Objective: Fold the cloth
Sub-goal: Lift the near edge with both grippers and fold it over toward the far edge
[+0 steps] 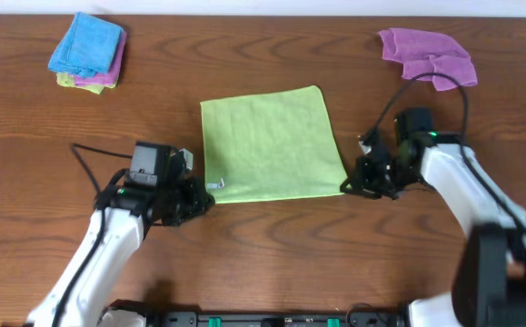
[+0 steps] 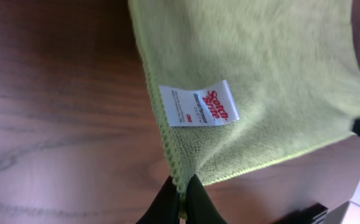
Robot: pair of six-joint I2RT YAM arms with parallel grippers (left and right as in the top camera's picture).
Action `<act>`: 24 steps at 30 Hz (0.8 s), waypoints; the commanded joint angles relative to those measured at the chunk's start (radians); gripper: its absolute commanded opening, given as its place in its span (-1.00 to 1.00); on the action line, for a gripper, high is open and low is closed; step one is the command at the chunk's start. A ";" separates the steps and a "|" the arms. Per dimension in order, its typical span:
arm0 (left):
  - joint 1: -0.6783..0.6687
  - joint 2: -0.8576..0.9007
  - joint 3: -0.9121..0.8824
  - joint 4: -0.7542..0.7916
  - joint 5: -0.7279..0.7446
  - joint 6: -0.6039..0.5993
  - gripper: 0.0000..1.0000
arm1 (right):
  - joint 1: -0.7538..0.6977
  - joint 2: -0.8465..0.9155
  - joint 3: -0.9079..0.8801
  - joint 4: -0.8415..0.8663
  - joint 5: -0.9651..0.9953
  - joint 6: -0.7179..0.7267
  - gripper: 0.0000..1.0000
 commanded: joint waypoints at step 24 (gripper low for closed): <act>0.017 0.219 0.040 0.525 -0.249 -0.049 -0.89 | 0.175 0.079 0.014 0.639 0.219 0.184 -0.97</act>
